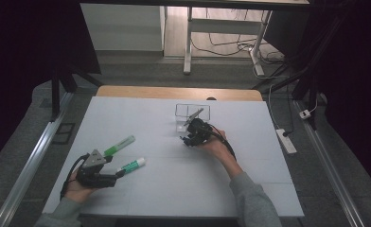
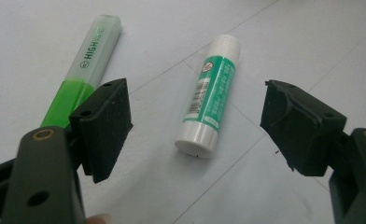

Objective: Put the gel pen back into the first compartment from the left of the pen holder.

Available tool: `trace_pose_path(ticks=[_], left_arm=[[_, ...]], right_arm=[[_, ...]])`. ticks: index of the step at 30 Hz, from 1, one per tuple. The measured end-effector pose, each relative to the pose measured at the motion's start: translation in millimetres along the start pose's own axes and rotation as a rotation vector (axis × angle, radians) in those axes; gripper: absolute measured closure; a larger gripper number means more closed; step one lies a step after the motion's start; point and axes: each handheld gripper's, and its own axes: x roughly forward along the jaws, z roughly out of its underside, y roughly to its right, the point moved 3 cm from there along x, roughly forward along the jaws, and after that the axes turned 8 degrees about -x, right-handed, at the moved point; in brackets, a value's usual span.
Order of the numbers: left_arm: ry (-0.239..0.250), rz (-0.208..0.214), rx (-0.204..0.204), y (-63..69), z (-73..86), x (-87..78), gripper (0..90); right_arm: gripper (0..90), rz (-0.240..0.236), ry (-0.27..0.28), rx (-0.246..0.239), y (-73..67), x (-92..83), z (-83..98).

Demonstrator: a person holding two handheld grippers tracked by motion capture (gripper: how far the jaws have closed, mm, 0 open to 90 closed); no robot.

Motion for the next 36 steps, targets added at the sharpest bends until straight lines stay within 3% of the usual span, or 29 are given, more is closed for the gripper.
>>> trace_pose_path(ticks=[8, 13, 20, 27, 36], left_arm=[[-0.002, -0.002, -0.001, -0.4, 0.8, 0.1, 24.2], [-0.003, -0.003, -0.004, -1.4, 1.3, 0.1, 24.2], [-0.002, -0.003, -0.004, -1.4, 1.2, 0.1, 24.2], [-0.003, -0.002, -0.002, -1.3, 1.1, 0.2, 24.2], [-0.001, -0.003, -0.003, -1.4, 1.2, -0.1, 24.2]], right_arm=[[78.1, -0.007, -0.022, -0.031, -1.2, 0.8, -4.2], [79.1, -0.01, -0.02, -0.037, -1.1, 0.8, -4.2], [79.5, 0.023, -0.035, -0.076, -2.7, -1.2, -4.9], [79.5, 0.02, 0.036, -0.047, 0.7, -14.7, -4.7], [79.5, 0.019, 0.082, -0.035, -1.1, -27.4, -7.1]])
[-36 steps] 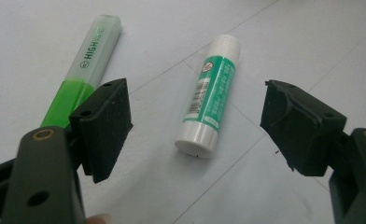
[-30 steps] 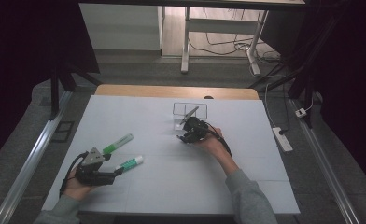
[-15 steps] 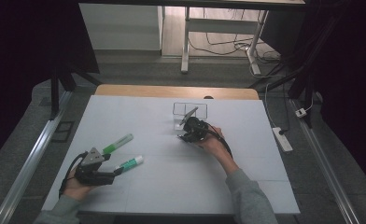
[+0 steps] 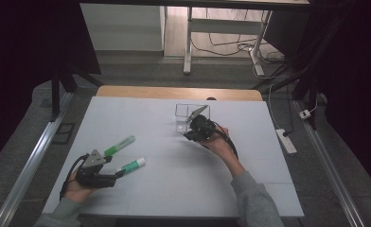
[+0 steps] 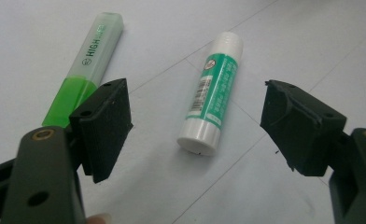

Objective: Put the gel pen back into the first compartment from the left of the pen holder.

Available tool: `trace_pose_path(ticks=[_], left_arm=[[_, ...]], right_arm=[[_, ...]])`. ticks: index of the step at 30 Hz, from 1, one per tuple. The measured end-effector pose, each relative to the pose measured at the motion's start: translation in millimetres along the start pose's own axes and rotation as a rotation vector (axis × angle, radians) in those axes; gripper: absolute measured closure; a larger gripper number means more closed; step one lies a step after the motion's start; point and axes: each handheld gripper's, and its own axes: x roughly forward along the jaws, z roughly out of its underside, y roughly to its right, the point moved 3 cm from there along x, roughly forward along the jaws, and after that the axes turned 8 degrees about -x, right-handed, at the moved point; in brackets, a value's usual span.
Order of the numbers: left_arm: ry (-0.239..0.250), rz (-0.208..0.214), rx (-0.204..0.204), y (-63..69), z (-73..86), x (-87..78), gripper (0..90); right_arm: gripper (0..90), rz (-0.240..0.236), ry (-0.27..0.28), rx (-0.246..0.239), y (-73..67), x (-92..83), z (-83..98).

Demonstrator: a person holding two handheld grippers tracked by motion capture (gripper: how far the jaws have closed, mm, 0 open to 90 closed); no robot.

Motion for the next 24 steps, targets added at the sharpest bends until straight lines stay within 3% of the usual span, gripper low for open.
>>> trace_pose_path(ticks=[24], left_arm=[[-0.006, 0.0, 0.006, 0.9, 0.2, 0.9, 24.2]], right_arm=[[79.5, -0.025, 0.17, 0.042, 0.7, -35.7, -9.4]])
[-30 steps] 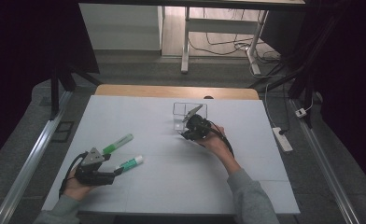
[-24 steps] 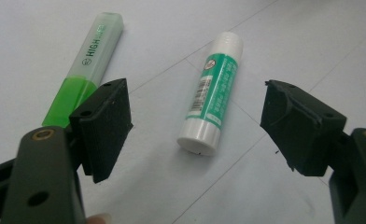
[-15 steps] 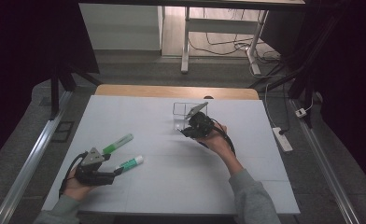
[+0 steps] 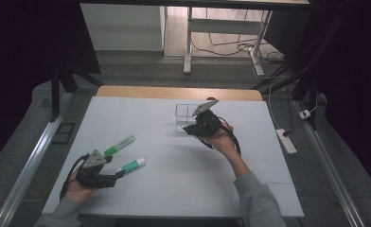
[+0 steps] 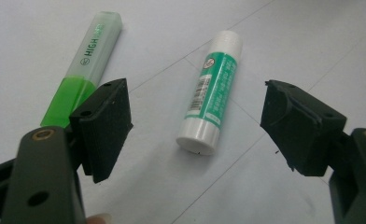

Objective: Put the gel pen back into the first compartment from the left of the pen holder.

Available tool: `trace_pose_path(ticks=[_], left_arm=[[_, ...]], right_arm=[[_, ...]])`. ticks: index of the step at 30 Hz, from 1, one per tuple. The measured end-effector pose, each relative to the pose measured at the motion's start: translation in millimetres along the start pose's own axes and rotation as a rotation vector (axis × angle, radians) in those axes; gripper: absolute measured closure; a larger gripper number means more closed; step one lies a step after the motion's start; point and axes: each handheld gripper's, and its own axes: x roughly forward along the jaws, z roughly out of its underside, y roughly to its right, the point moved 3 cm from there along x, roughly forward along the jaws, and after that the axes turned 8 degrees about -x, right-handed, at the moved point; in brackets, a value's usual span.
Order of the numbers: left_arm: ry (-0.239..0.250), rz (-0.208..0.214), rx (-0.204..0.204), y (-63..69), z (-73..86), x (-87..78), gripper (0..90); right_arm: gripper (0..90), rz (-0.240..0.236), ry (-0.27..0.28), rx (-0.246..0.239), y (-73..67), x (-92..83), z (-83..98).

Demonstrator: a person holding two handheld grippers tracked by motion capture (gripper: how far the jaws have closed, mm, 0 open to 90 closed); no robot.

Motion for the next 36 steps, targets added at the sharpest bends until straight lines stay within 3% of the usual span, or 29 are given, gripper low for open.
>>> trace_pose_path(ticks=[18, 36], left_arm=[[-0.001, 0.0, 0.004, 0.4, 0.1, 0.3, 24.2], [-0.003, -0.001, 0.007, 0.7, 0.2, 0.7, 24.2]], right_arm=[[79.4, 0.044, 0.131, 0.033, 5.8, -28.1, -6.3], [79.4, 0.082, 0.222, 0.064, 10.2, -46.3, -8.2]])
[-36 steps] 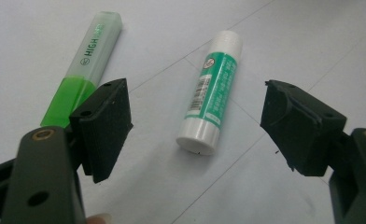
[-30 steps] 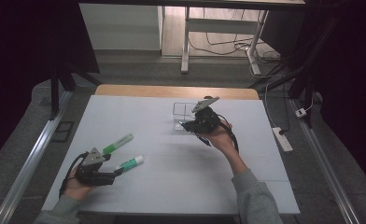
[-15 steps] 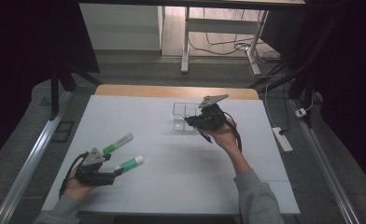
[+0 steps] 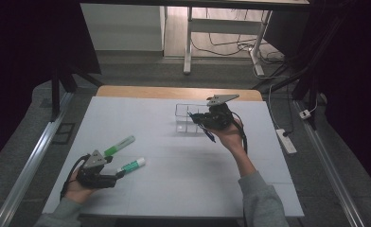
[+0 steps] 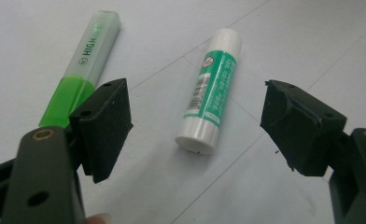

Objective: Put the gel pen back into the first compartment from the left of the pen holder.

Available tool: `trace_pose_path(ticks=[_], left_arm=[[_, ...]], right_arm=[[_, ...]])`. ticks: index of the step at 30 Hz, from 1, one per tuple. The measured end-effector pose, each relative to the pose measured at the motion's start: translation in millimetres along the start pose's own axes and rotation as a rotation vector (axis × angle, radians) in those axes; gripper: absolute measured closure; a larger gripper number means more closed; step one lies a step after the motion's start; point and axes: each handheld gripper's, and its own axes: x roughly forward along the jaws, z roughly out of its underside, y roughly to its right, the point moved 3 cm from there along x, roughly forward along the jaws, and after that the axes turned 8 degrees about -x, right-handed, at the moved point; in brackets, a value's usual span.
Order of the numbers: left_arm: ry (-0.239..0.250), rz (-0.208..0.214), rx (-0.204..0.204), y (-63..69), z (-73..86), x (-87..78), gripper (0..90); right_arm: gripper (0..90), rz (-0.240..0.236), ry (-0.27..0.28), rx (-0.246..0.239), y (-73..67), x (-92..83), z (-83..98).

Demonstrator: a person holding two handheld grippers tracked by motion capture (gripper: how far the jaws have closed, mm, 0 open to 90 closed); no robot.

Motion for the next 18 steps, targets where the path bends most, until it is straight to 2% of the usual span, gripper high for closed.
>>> trace_pose_path(ticks=[18], left_arm=[[0.001, -0.002, 0.0, -0.2, 0.0, -0.2, 24.2]], right_arm=[[79.4, 0.055, 0.108, 0.031, 5.1, -14.7, -5.2]])
